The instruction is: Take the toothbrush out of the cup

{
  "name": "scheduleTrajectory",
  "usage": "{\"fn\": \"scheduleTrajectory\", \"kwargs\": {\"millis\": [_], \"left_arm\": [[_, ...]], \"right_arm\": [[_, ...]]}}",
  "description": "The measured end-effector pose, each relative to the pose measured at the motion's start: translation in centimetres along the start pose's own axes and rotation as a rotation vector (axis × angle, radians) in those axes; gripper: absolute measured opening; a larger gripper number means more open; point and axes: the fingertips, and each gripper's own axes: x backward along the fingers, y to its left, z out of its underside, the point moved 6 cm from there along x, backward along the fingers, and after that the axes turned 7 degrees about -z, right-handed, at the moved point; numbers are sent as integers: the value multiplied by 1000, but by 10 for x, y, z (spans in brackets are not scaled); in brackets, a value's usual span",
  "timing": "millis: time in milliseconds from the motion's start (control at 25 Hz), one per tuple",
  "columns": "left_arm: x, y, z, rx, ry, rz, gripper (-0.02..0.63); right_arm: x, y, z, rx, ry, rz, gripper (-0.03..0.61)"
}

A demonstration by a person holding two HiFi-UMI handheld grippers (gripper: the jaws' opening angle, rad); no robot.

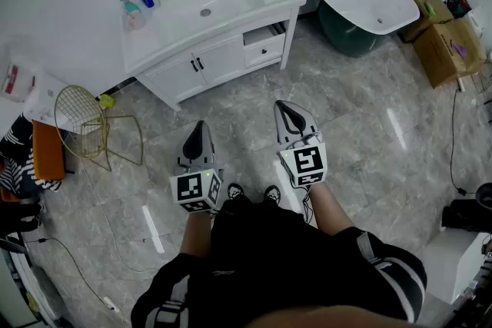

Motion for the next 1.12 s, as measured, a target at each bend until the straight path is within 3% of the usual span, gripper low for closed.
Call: {"fn": "scheduleTrajectory", "kwargs": {"millis": [120,320,520,560,680,760,880,1120], "left_arm": [[14,10,-6,21,-10,-22,2],[22,20,-18,13,-38,13,2],[22,30,7,65,25,74,5],[25,36,13,71,40,76,49],[35,61,33,117,95,55,224],[41,81,45,167,120,35,272],[49,110,57,209,145,-4,295],[45,151,85,189,229,-22,314]], "right_arm": [[5,14,-6,-5,4,-20,5],[1,33,-24,-12,-22,-15,5],[-1,44,-10,-65,13,-35,6],[1,46,-3,-61,32,-32,14],[12,42,17,-69,59,6,205],[19,32,28,-78,87,41,289],[20,26,39,-62,158,62,350],[-14,53,41,-63,203,29,362]]}}
